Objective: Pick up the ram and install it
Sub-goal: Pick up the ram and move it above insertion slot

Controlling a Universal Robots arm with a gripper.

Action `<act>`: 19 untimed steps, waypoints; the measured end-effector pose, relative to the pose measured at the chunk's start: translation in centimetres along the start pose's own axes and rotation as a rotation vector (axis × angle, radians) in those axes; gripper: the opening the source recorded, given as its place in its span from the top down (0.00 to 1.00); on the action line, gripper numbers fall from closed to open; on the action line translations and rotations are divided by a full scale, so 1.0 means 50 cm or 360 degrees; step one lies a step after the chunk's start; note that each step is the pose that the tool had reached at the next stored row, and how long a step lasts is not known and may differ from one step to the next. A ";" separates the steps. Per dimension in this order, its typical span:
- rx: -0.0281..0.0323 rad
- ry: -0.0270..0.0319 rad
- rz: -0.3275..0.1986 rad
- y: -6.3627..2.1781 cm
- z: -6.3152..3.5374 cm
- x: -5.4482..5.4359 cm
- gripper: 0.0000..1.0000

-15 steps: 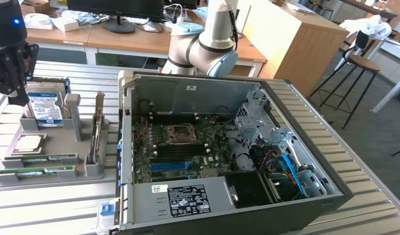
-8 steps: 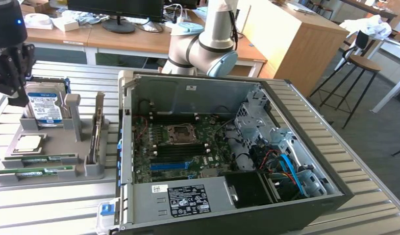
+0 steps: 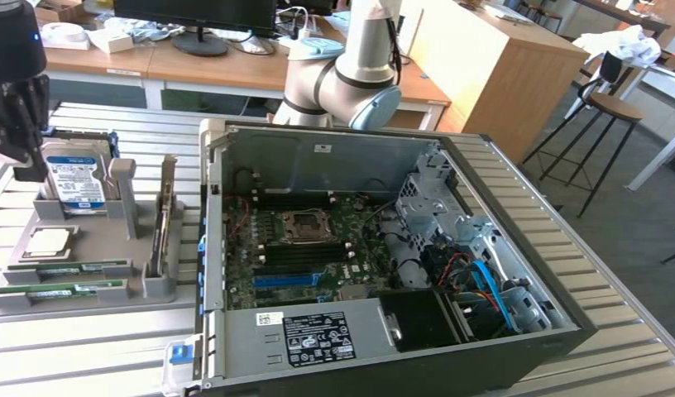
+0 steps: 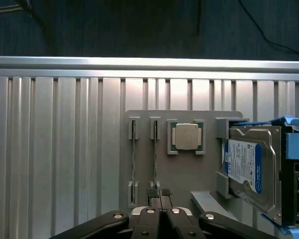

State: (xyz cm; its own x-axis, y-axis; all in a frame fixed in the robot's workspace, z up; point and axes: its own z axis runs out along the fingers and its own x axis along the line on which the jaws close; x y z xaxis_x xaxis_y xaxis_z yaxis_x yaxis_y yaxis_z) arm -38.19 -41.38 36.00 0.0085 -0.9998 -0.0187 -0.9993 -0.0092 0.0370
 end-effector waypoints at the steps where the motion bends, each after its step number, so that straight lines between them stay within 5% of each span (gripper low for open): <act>1: -0.00005 0.00011 -0.0029 0.000 0.001 0.000 0.90; 7: -0.00024 0.00050 -0.0129 0.000 0.002 0.000 0.90; 19: -0.00005 0.00014 -0.0032 -0.001 0.002 0.000 0.90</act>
State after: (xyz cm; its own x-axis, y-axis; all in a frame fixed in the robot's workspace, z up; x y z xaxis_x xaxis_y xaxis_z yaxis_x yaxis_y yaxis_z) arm -38.16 -41.37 35.92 0.0289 -0.9994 -0.0185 -0.9989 -0.0295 0.0370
